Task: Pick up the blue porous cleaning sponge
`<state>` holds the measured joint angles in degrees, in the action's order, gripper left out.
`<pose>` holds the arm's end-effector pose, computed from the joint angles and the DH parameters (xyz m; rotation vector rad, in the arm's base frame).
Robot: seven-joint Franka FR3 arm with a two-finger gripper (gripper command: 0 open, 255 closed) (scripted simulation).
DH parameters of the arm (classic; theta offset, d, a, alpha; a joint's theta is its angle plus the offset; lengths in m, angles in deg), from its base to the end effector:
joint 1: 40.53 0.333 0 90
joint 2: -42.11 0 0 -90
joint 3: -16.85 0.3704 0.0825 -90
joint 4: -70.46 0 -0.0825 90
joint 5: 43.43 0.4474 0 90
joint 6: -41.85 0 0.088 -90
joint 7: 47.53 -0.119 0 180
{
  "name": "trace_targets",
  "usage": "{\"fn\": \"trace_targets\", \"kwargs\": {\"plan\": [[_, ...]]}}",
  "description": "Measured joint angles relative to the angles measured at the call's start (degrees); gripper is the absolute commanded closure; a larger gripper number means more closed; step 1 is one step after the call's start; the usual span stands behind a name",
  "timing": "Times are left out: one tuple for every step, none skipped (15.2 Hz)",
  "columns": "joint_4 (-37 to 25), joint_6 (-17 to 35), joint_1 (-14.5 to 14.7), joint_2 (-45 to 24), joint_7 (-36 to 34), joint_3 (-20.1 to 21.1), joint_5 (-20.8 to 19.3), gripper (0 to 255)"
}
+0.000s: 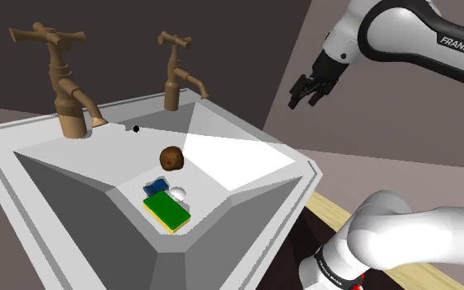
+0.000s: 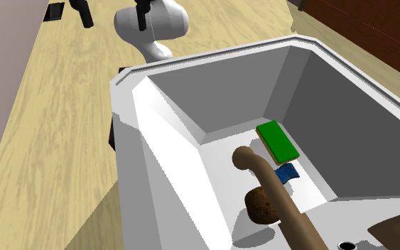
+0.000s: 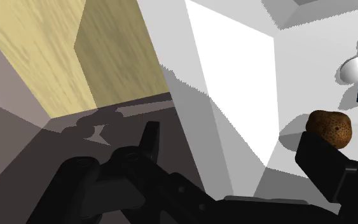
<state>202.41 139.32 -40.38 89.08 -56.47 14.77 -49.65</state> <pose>0.3352 -0.0279 0.6703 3.0429 -0.2727 0.3413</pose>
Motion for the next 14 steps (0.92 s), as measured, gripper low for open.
{"fn": "trace_targets", "kwargs": {"plan": [[0.0,0.0,0.0,0.0,0.0,0.0,0.0,0],[0.82,0.48,-0.11,0.23,-1.07,0.55,0.31,0],[2.1,1.32,-0.22,0.46,-2.97,1.59,0.9,0],[2.85,1.78,-0.39,0.52,-5.05,2.66,1.54,0],[3.96,2.49,-0.48,0.68,-7.46,4.01,2.34,0],[5.06,3.24,-0.63,0.82,-9.83,5.25,3.11,0],[5.79,4.02,-0.75,0.58,-12.31,6.62,3.94,0],[7.38,5.6,-0.95,0.36,-14.58,7.72,4.64,0],[8.44,6.39,-0.9,0.4,-17.31,9.38,5.64,0],[9.38,7.35,-1.03,0.23,-19.74,10.65,6.45,0],[9.83,8.49,-1.17,-0.62,-22.26,12.11,7.3,0],[10.27,9.66,-1.42,-1.51,-24.53,13.3,7.98,0],[10.61,10.55,-1.48,-2.19,-27.09,14.82,8.84,0],[11.52,11.68,-1.58,-2.52,-29.49,16.11,9.64,0]]}}
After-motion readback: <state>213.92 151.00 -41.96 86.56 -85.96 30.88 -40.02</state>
